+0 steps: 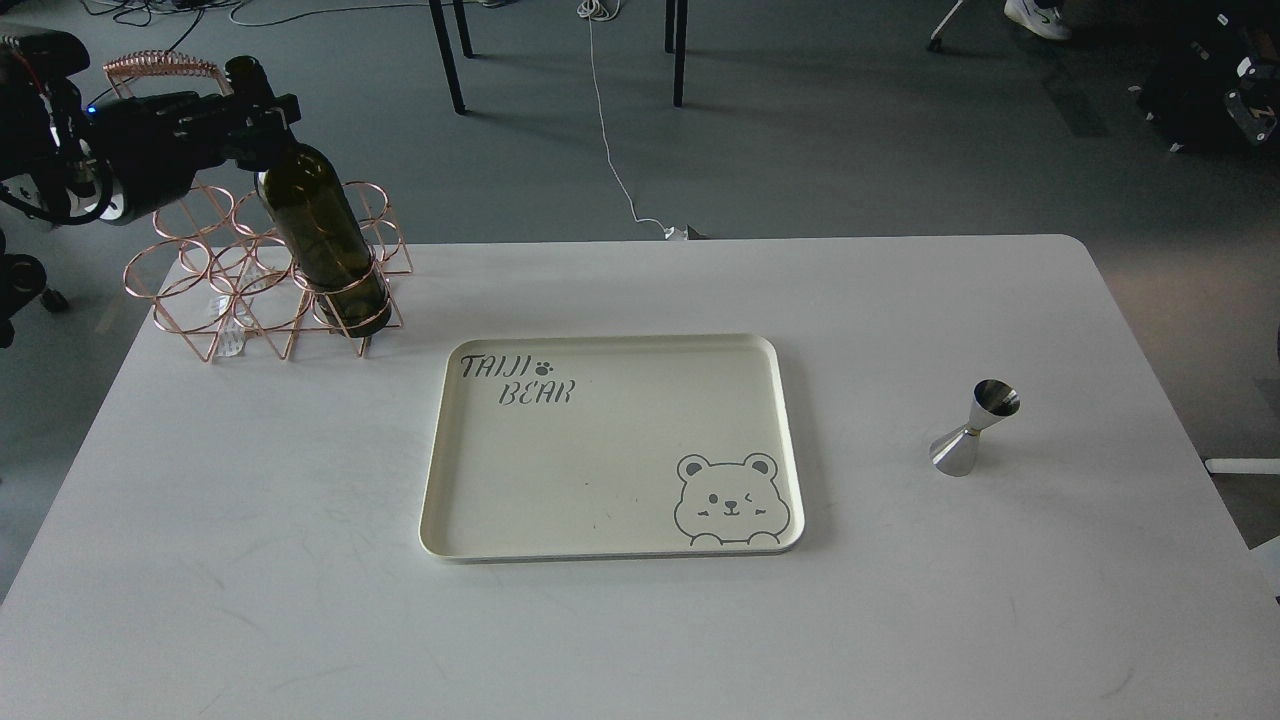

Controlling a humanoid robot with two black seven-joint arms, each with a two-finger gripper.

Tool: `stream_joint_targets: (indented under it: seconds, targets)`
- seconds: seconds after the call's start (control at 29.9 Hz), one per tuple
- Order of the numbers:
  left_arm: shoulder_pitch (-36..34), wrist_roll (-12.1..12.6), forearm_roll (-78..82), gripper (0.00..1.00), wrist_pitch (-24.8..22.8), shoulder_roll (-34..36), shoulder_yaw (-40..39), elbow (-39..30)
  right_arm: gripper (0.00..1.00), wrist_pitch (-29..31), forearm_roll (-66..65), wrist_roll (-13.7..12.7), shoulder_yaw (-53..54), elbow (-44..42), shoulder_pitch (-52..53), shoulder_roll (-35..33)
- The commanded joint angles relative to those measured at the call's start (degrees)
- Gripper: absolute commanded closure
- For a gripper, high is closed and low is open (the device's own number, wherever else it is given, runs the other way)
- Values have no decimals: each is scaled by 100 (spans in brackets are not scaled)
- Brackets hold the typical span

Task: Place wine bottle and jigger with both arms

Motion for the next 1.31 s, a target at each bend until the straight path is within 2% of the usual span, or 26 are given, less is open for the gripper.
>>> stream_joint_targets:
  seconds: [0.0, 0.07, 0.27, 0.44, 0.57, 0.74, 0.84, 0.94, 1.1, 1.27]
  targets:
    - [2, 6, 3, 41, 0, -59, -8, 0, 0, 3, 8, 1, 3, 0, -6, -8]
    - [2, 15, 3, 40, 0, -68, -8, 0, 0, 3, -10, 1, 3, 0, -6, -8]
    - [-15, 32, -67, 19, 9, -77, -34, 0, 0, 3, -10, 1, 3, -9, -6, -8]
    - [-76, 24, -795, 6, 0, 11, -105, 0, 0, 3, -10, 1, 3, -9, -6, -8]
    - [-304, 24, -1349, 3, 0, 204, -105, 0, 0, 3, -10, 1, 12, -18, -6, -8]
    - [-551, 50, -2315, 2, 0, 625, -114, 9, 0, -14, -10, -8, 12, -26, 3, 0]
    - [-622, -38, -3150, 2, 9, 889, -131, 9, 0, -23, -10, -8, 3, -26, 3, 0]
    - [-578, -38, -4580, 2, 0, 969, -219, 44, 0, -58, -19, 1, -23, -114, -6, 9]
    - [-525, -12, -7401, 2, -70, 1013, -210, 518, 0, -76, -10, 10, 3, -632, -32, 132]
    - [-165, -29, -8679, 2, -219, 925, -175, 1019, 0, -41, 34, 36, 30, -1019, -76, 264]
